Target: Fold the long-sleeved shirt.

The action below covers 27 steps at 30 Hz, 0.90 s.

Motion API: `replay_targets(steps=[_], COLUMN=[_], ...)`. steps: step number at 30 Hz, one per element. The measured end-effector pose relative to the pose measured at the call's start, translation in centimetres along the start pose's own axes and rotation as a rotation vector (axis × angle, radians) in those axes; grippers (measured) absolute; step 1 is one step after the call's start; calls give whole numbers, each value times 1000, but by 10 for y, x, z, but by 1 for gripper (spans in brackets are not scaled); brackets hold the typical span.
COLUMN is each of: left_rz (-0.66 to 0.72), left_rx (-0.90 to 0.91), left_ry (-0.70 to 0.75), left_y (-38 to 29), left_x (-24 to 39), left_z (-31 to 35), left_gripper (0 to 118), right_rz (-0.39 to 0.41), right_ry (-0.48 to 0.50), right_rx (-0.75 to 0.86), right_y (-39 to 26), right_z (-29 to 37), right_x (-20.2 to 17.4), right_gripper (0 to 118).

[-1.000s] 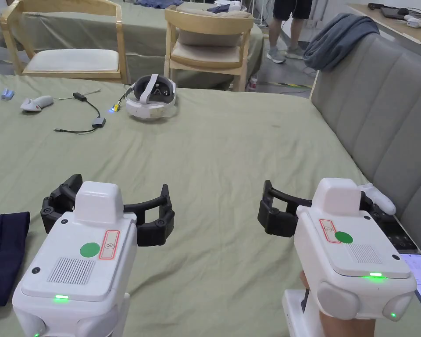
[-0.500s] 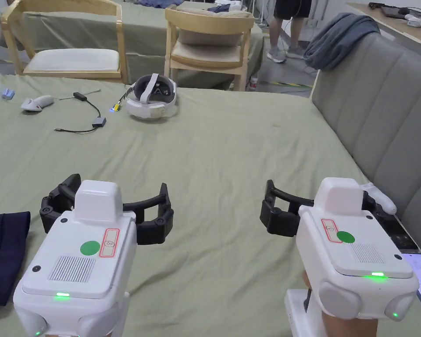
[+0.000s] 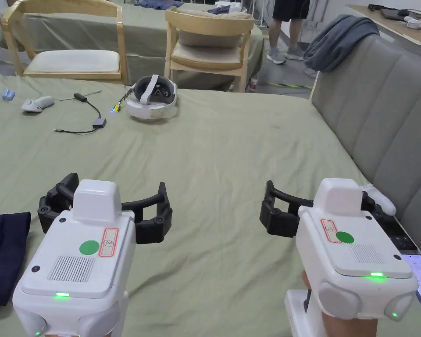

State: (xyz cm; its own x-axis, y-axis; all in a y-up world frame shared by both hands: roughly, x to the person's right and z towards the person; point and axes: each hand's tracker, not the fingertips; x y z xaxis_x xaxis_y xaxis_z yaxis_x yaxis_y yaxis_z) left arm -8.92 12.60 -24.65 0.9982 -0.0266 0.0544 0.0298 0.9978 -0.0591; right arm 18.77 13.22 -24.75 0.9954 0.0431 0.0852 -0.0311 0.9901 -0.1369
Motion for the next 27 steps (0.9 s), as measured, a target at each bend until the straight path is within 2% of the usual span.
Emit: replay_targets(steps=[13,23,27], left_rz=[-3,6,10], left_rx=[3,4,2], left_ry=[-3,3,2], left_y=[2,3,2], left_x=[0,-1,-1], left_z=[0,-2,-2], left_gripper=[111,111,111], right_rz=[5,-34,-28], right_ry=[22,-14,33], right_rx=[-15,-166,-190], right_y=[4,21,21], right_z=[1,2,3], right_x=[-2,-10,-11], right_gripper=[118,118,118])
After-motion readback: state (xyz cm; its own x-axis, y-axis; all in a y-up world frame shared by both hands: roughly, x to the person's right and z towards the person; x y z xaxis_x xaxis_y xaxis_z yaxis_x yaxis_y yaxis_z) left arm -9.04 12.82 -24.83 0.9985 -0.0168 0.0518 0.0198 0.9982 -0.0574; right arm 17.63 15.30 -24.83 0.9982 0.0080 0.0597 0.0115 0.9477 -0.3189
